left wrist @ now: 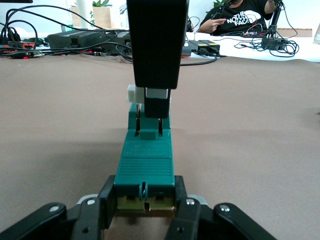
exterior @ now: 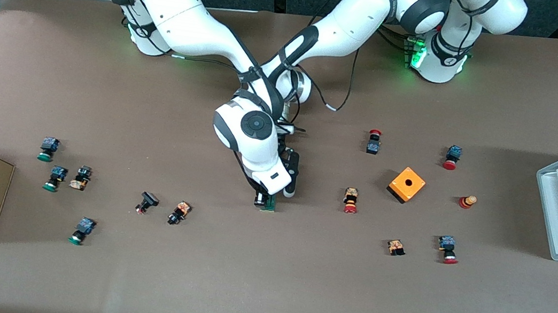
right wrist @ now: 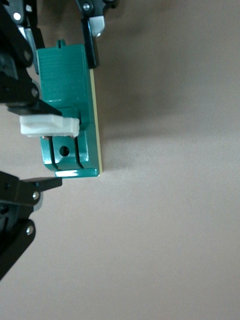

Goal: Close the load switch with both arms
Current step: 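Swing the white handle down toward the switch base with the right gripper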

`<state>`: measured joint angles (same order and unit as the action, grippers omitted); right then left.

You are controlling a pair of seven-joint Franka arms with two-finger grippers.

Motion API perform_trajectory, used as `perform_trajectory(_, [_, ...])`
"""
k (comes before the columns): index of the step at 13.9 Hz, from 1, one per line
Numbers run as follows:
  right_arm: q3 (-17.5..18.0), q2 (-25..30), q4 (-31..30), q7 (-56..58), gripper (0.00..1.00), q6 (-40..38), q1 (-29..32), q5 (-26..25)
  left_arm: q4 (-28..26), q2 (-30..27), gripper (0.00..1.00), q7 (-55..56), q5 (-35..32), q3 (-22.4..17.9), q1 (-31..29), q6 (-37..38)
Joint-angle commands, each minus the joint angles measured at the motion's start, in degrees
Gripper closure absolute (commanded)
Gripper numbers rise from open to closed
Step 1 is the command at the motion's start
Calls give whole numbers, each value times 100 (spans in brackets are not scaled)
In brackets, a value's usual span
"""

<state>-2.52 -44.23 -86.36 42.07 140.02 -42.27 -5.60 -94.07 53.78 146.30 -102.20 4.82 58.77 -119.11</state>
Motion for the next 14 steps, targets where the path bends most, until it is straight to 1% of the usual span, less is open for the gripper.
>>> perform_trajectory(1, [33,64,5,-24,49,78,35,-144,73,106,68,109,-81,2,12,64])
perform_trajectory(8, [50,152,14,-76,53,78,8,-144,81,106,68,65,-90,2,3,55])
perform_trajectory(11, [50,143,14,-76,59,95,9,-152,81,106,68,74,-81,2,3,64])
perform_trajectory(14, [50,134,14,-76,60,95,17,-152,81,106,68,74,-81,2,3,64])
